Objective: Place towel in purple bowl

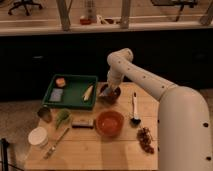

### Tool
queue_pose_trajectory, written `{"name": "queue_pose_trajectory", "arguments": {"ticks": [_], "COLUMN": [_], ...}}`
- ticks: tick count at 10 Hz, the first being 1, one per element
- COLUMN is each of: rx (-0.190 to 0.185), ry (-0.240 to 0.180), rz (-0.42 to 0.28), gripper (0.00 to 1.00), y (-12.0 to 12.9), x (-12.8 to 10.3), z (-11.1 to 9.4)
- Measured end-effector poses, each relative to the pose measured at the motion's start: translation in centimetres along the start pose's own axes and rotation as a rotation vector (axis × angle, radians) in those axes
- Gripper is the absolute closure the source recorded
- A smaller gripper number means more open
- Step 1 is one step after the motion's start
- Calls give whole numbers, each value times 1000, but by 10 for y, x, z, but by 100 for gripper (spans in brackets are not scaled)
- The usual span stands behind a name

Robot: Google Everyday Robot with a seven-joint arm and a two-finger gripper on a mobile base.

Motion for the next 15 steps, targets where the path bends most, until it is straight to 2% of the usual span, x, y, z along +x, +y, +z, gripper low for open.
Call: {"name": "queue_pose_trajectory", "arguments": {"ticks": [1, 3, 5, 6, 15], "rx": [-2, -7, -10, -12, -18], "ry": [-4, -9, -13, -14, -24], "rz": [-1, -2, -7, -9, -30], "gripper": [63, 47, 26, 21, 20], "y": [-1, 0, -1, -1, -2], "x": [0, -1, -2, -2, 0], "z": [1, 1, 1, 2, 0]}}
